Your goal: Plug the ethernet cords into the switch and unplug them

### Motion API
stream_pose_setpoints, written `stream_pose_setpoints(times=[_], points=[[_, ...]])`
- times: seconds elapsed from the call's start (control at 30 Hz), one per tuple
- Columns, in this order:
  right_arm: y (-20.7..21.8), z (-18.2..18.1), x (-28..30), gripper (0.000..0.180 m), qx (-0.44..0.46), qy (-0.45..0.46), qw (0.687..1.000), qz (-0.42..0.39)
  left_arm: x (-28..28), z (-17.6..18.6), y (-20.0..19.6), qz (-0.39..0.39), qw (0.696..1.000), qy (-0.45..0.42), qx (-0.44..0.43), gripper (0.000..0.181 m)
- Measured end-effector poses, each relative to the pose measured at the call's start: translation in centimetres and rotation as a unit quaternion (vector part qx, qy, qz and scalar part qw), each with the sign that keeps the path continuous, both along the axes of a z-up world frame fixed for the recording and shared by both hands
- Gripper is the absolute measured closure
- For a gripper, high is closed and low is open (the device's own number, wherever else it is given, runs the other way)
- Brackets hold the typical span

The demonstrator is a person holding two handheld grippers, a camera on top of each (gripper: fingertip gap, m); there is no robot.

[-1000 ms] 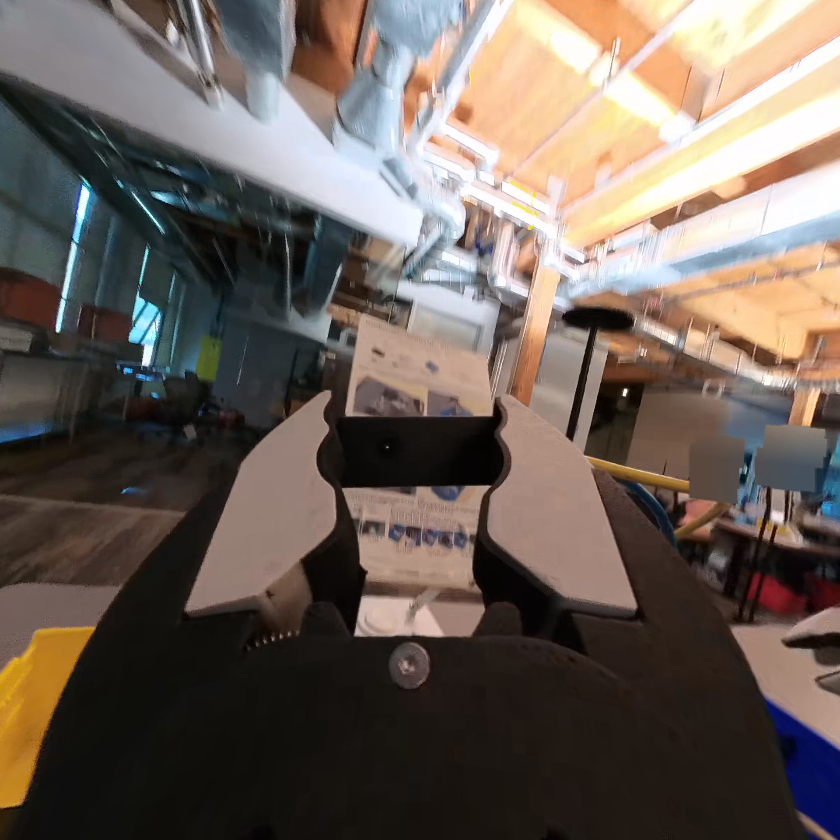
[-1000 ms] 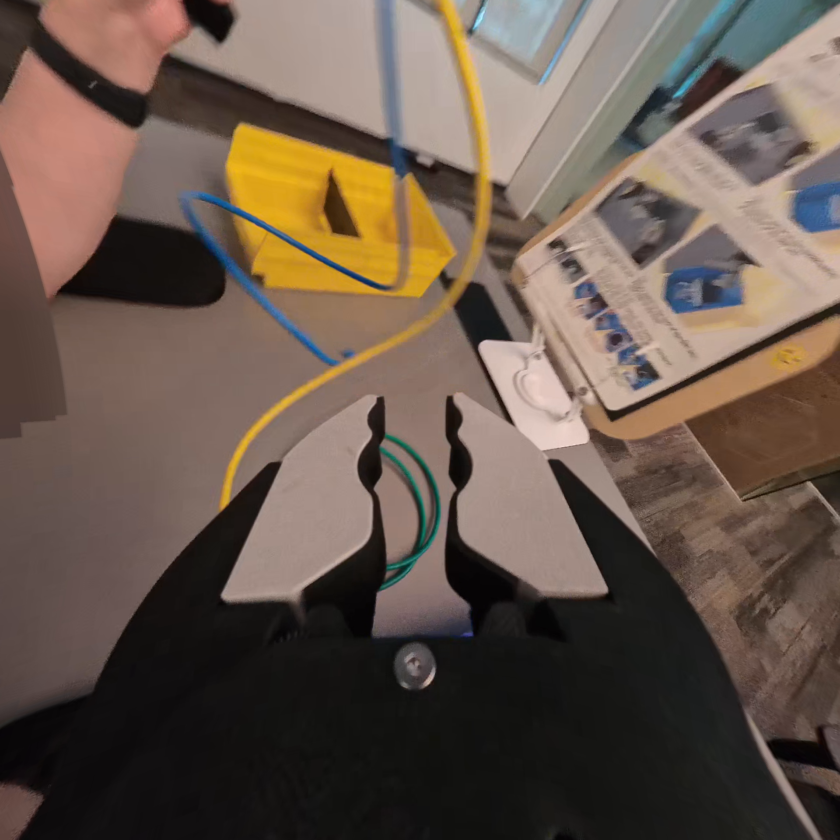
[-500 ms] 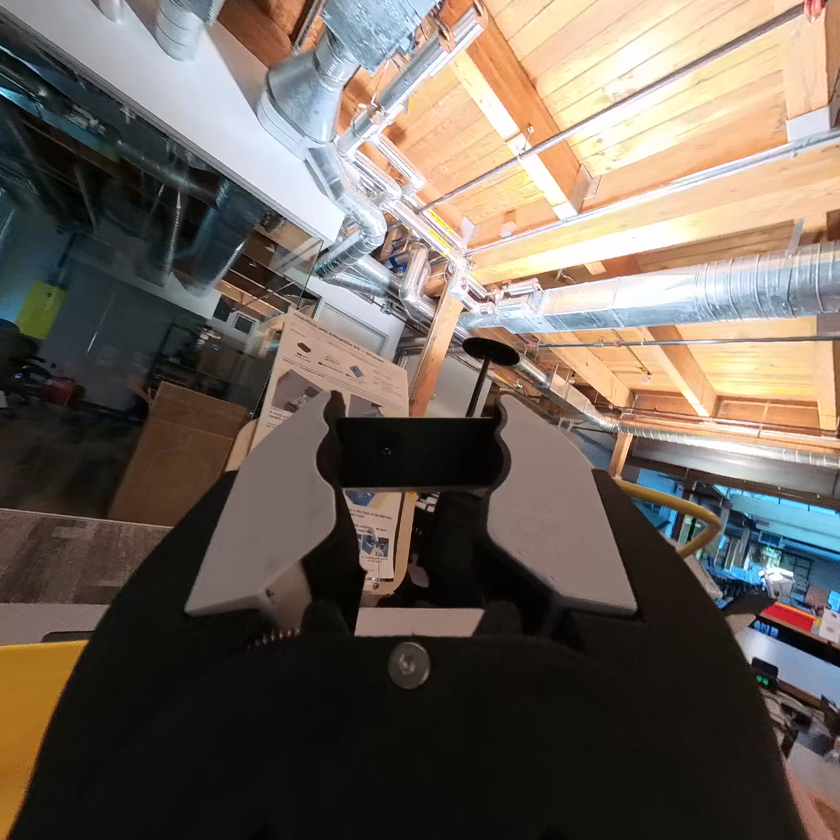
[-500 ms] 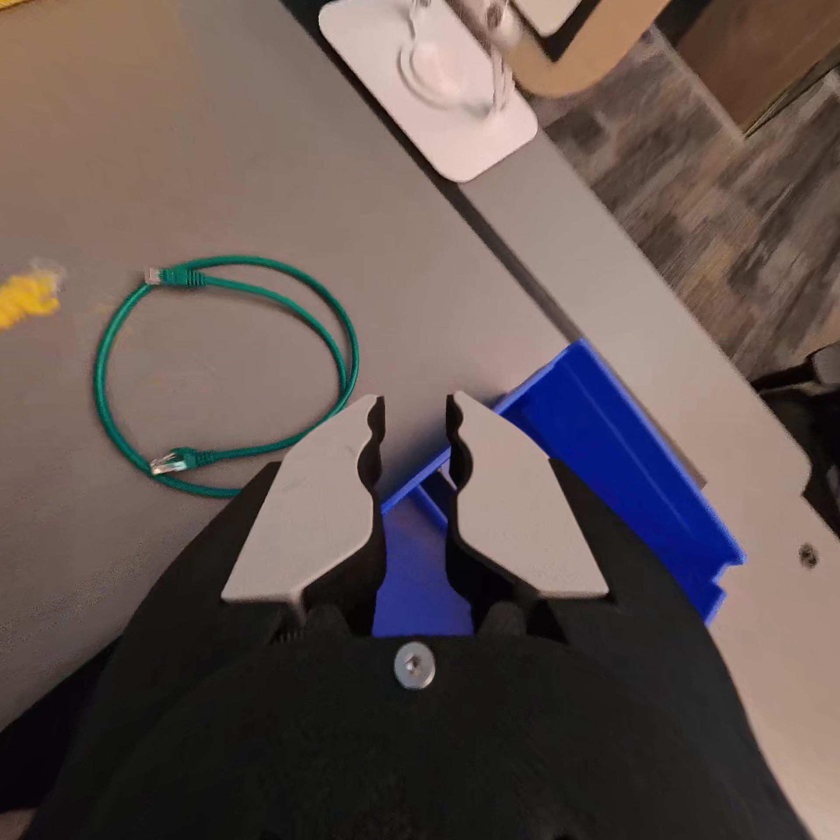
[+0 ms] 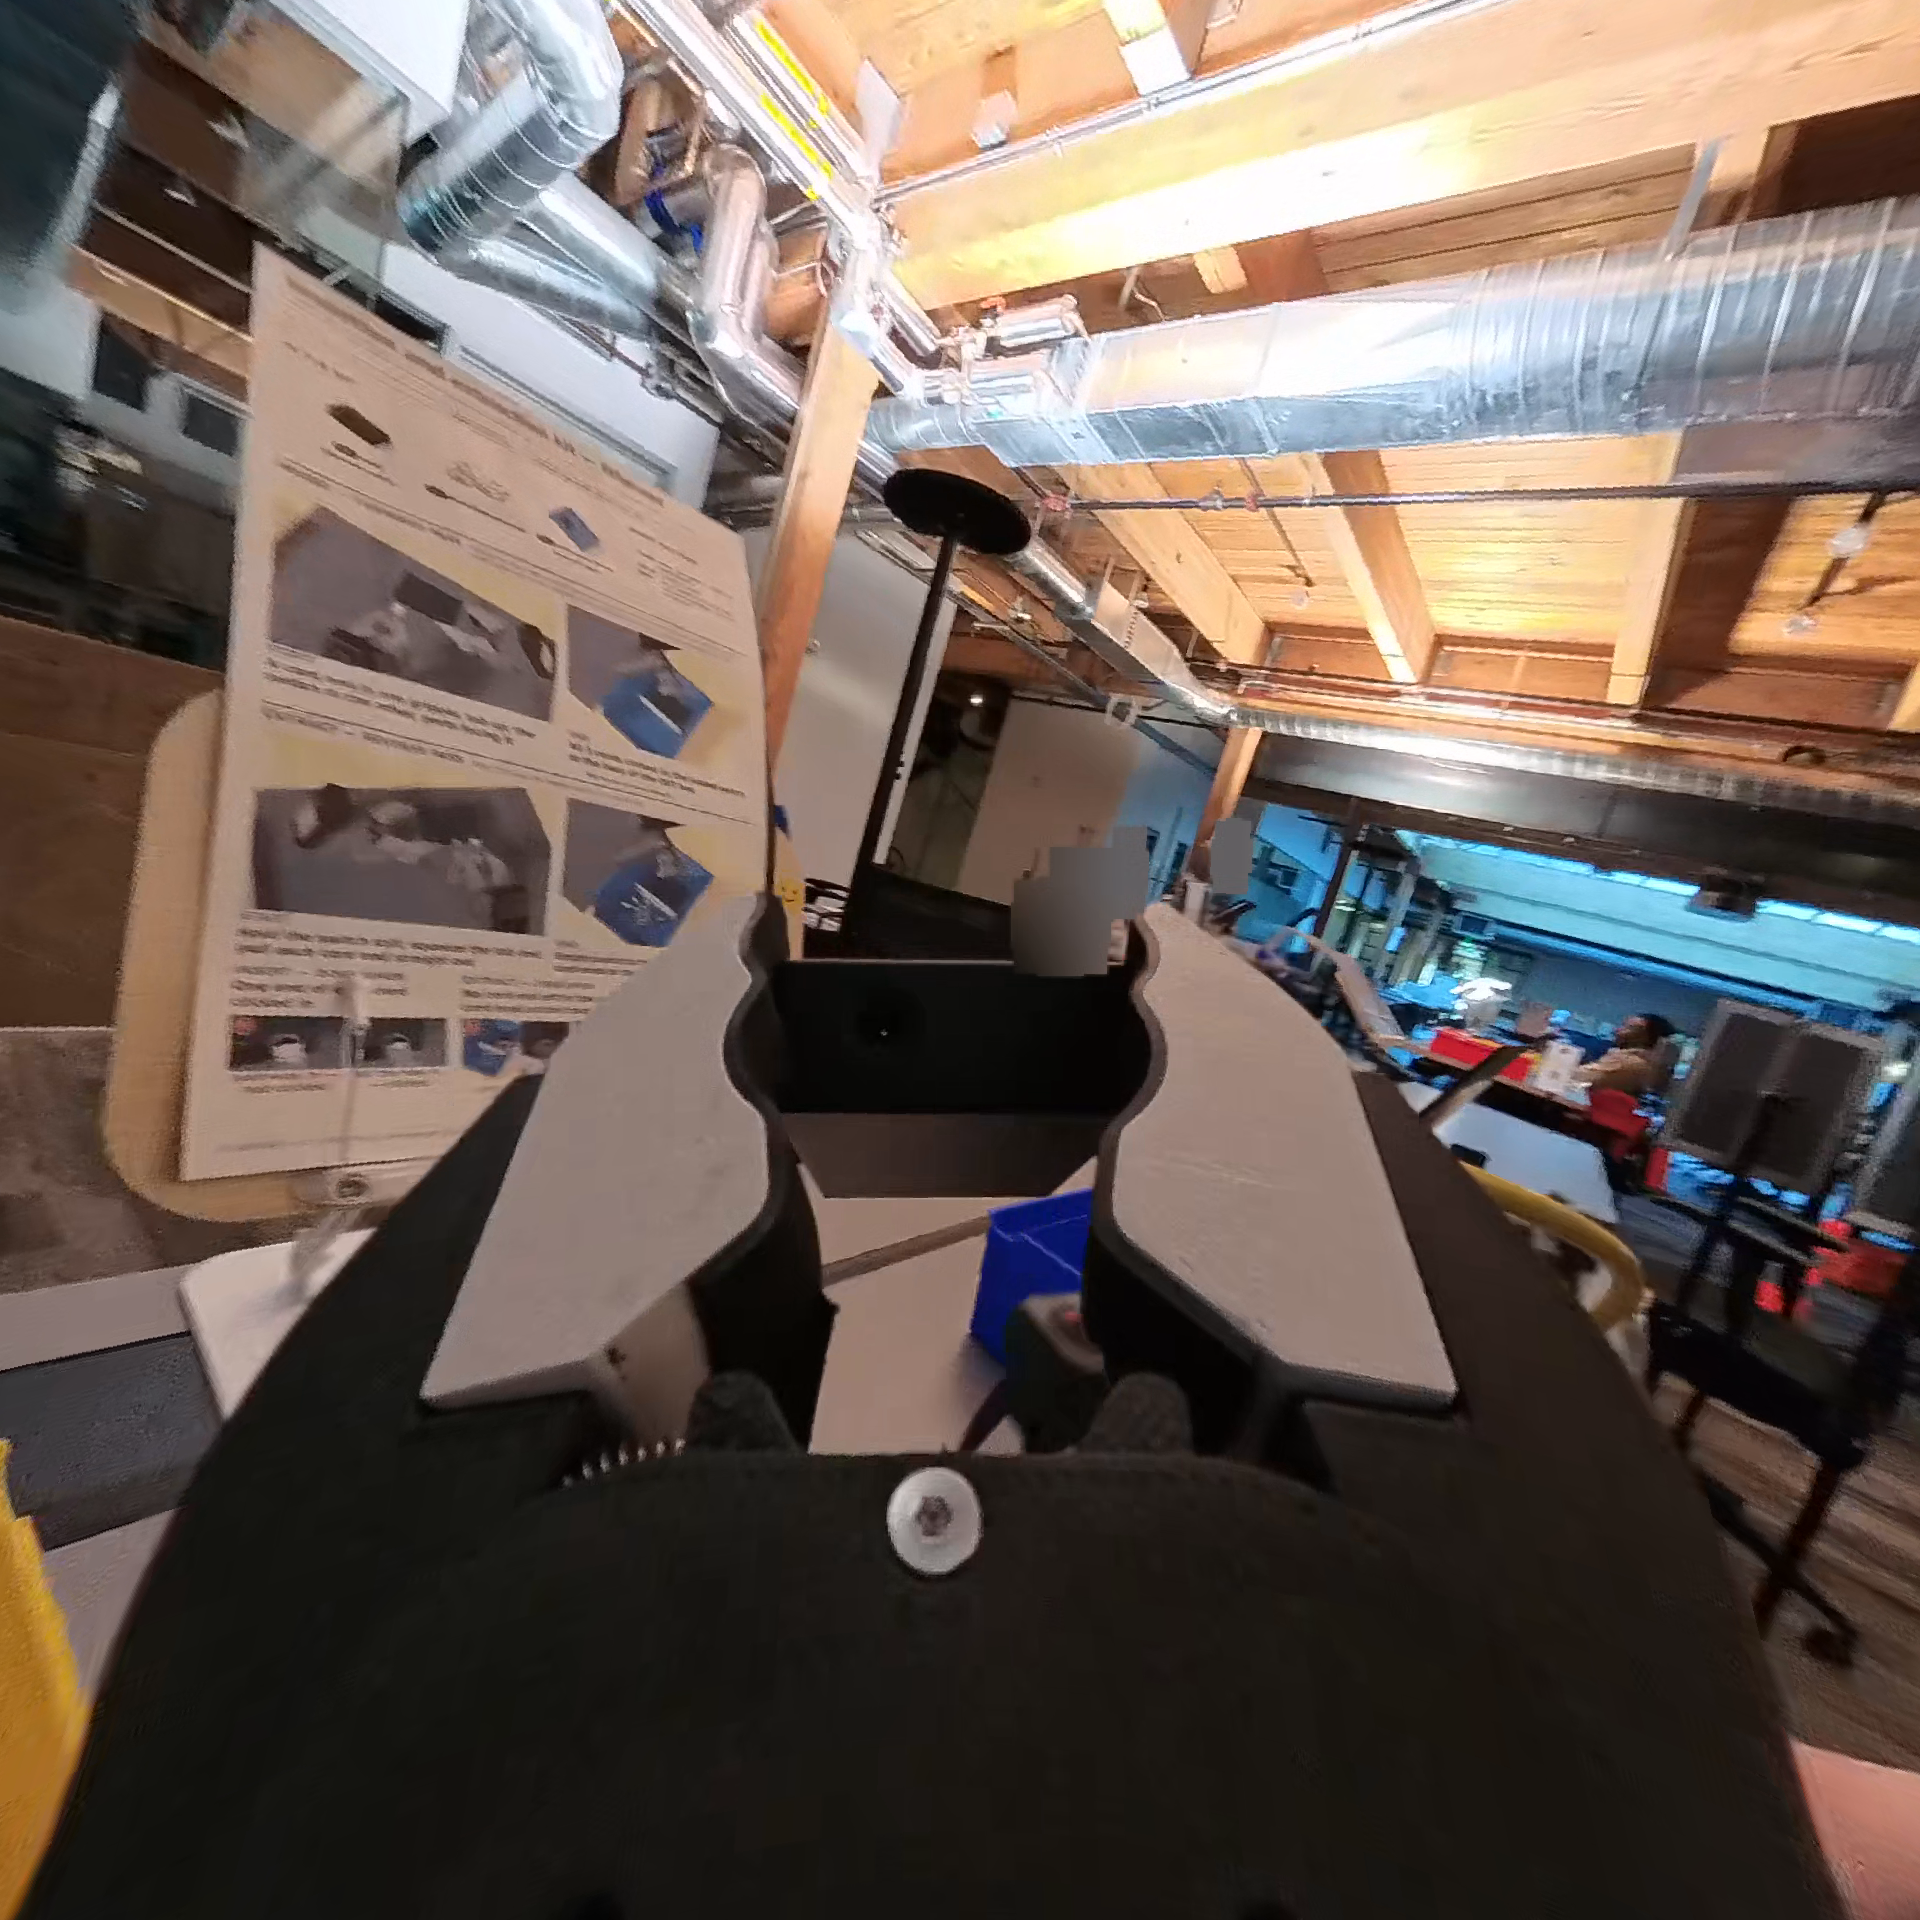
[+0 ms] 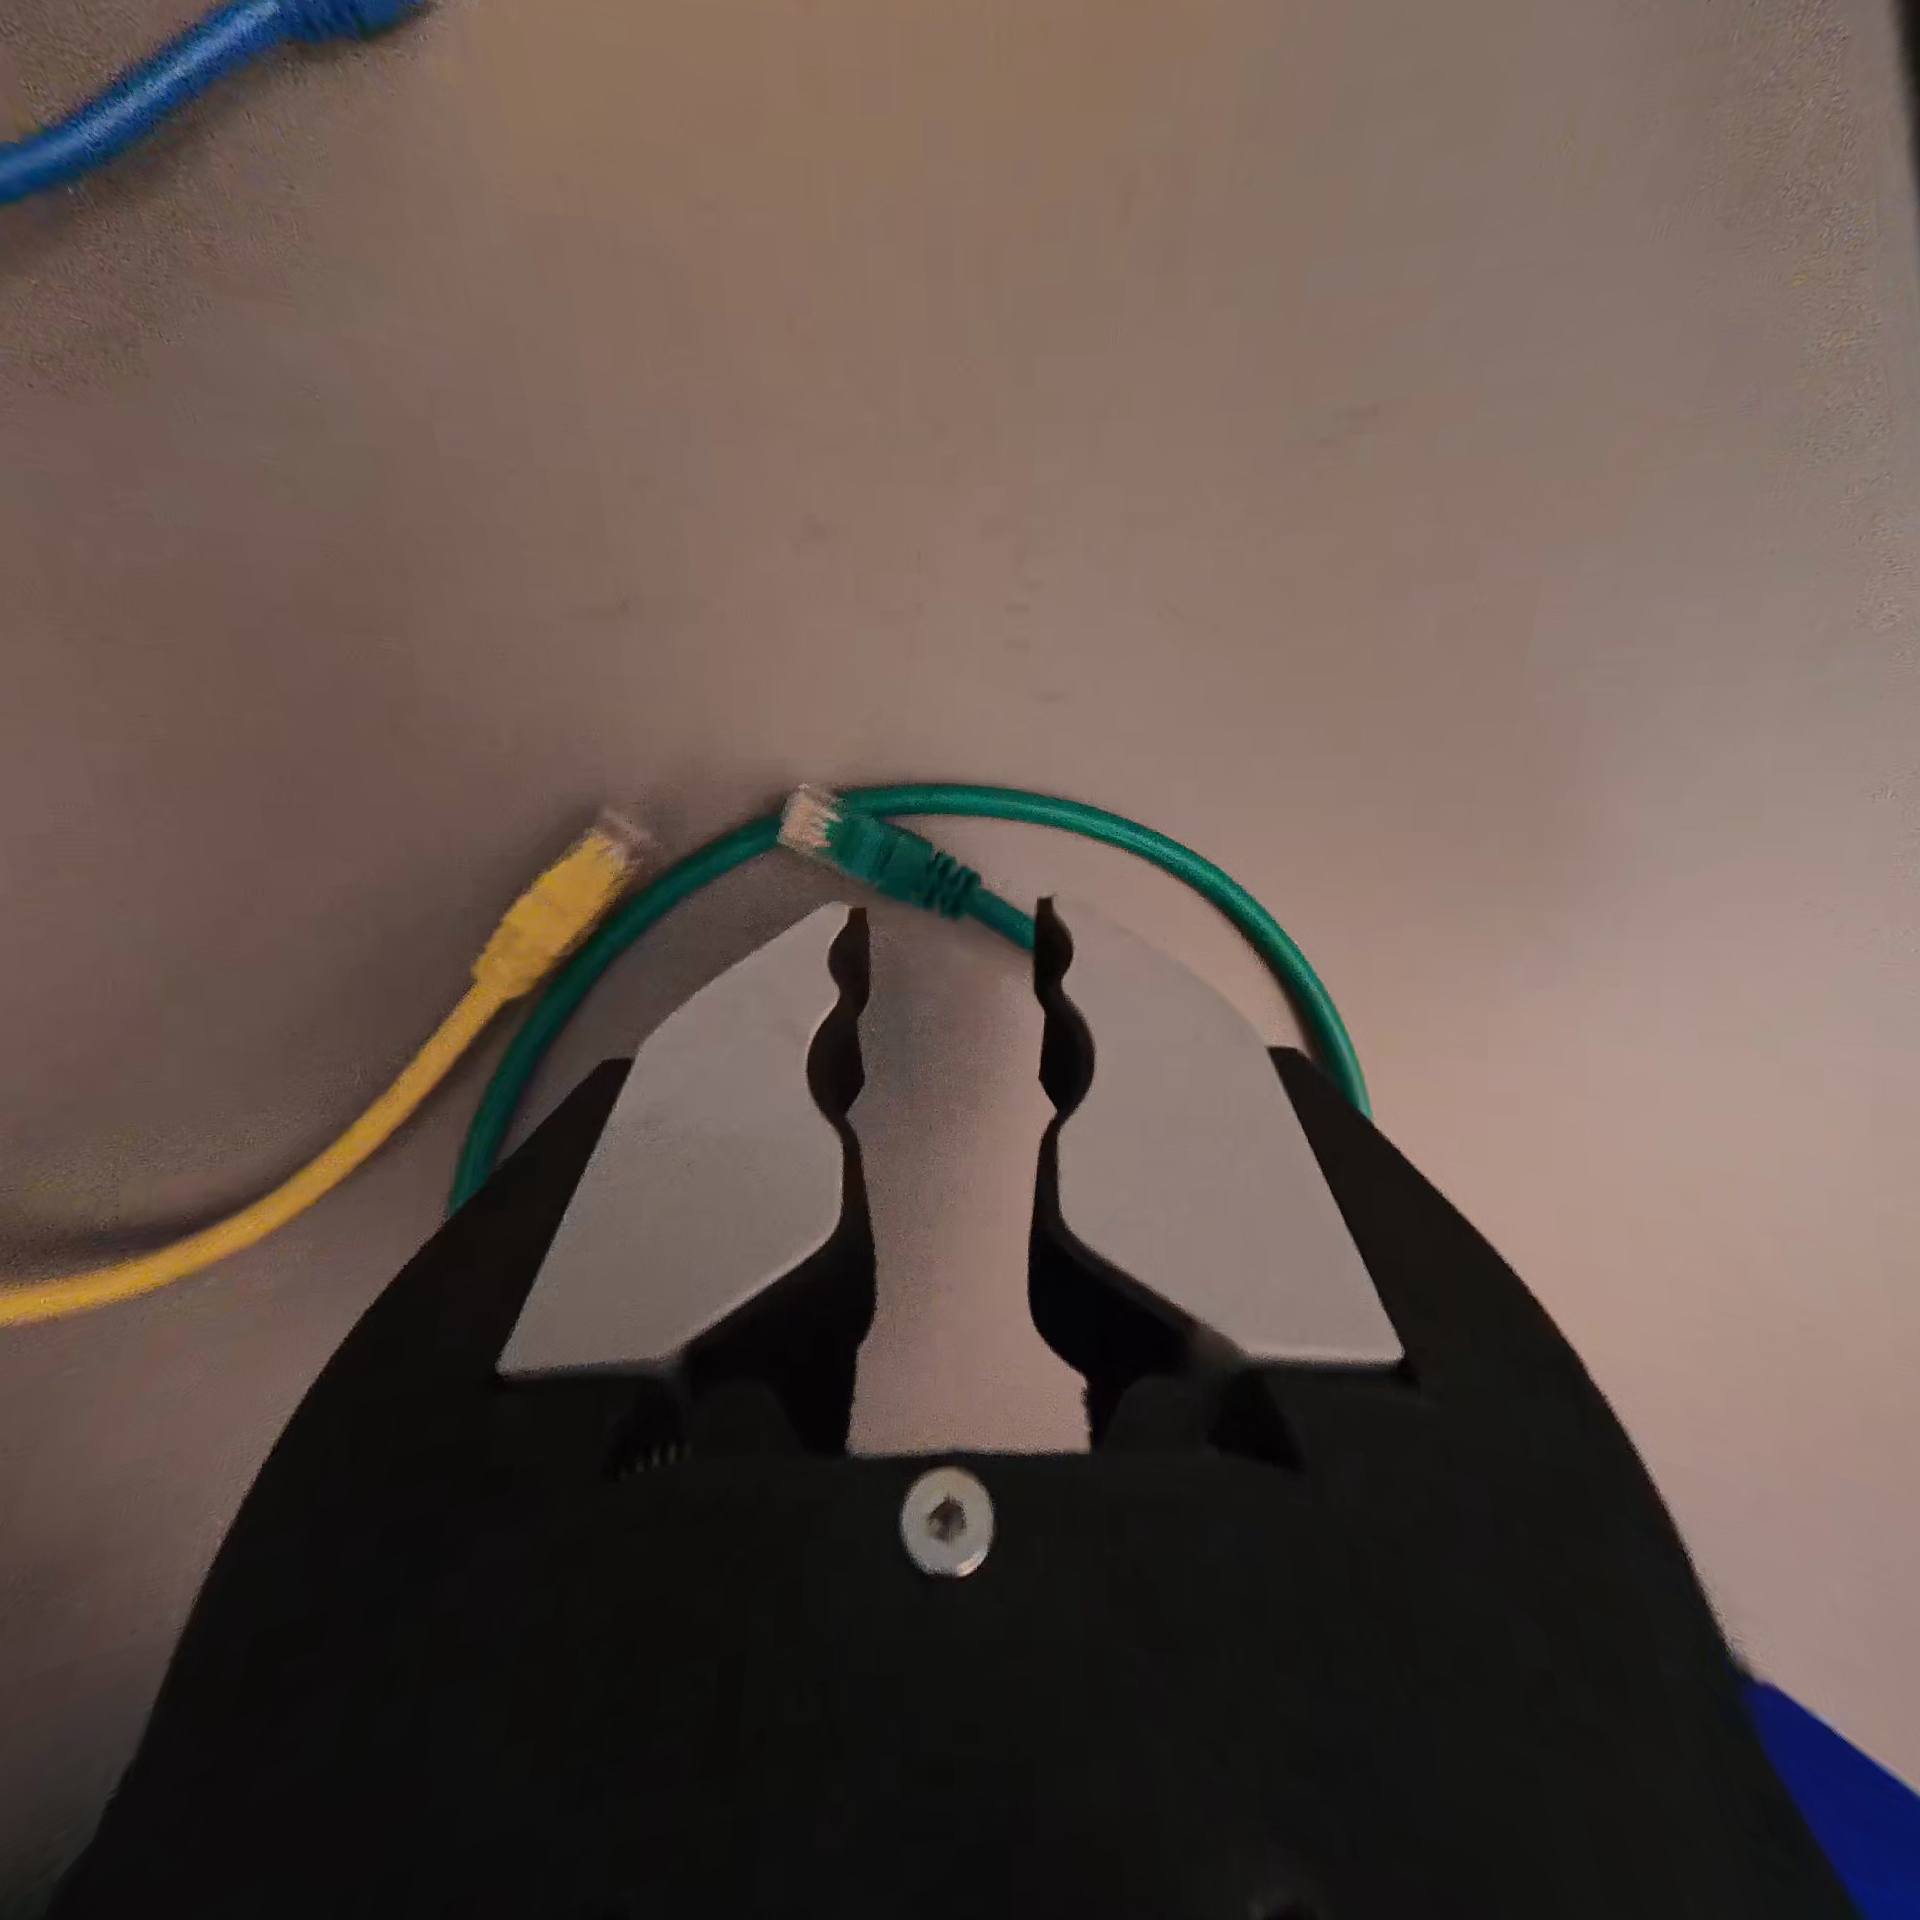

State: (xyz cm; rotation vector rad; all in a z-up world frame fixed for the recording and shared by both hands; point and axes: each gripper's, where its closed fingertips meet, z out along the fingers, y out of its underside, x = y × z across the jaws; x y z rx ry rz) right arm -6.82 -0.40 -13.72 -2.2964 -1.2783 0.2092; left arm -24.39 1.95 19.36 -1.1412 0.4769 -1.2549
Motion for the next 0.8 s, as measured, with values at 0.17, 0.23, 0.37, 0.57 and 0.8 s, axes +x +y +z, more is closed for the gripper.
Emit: stream_pose_setpoints(times=[0.17, 0.23, 0.37, 0.57, 0.8], points=[[0.4, -2.0, -0.9, 0.142, 0.018, -0.003, 0.999, 0.040, 1.2, -0.5, 0.1, -0.042, 0.999, -0.006, -0.012, 0.120], [0.1, -2.2, -0.9, 0.154, -0.015, 0.021, 0.999, 0.030, 1.6, -1.1, 0.5, -0.037, 0.999, 0.013, -0.016, 0.120], [0.3, -1.2, 1.3, 0.161, -0.044, 0.007, 0.999, -0.022, 2.9, -2.3, 0.7, -0.044, 0.998, 0.047, -0.011, 0.120], [0.3, 7.3, 5.4, 0.166, 0.052, 0.016, 0.993, -0.102, 6.7, -5.5, 1.1, -0.064, 0.991, 0.118, 0.013, 0.120], [-3.9, 16.6, 12.6, 0.166, 0.176, -0.008, 0.964, -0.198, 13.5, -13.2, 2.2, -0.090, 0.972, 0.216, 0.005, 0.120]])
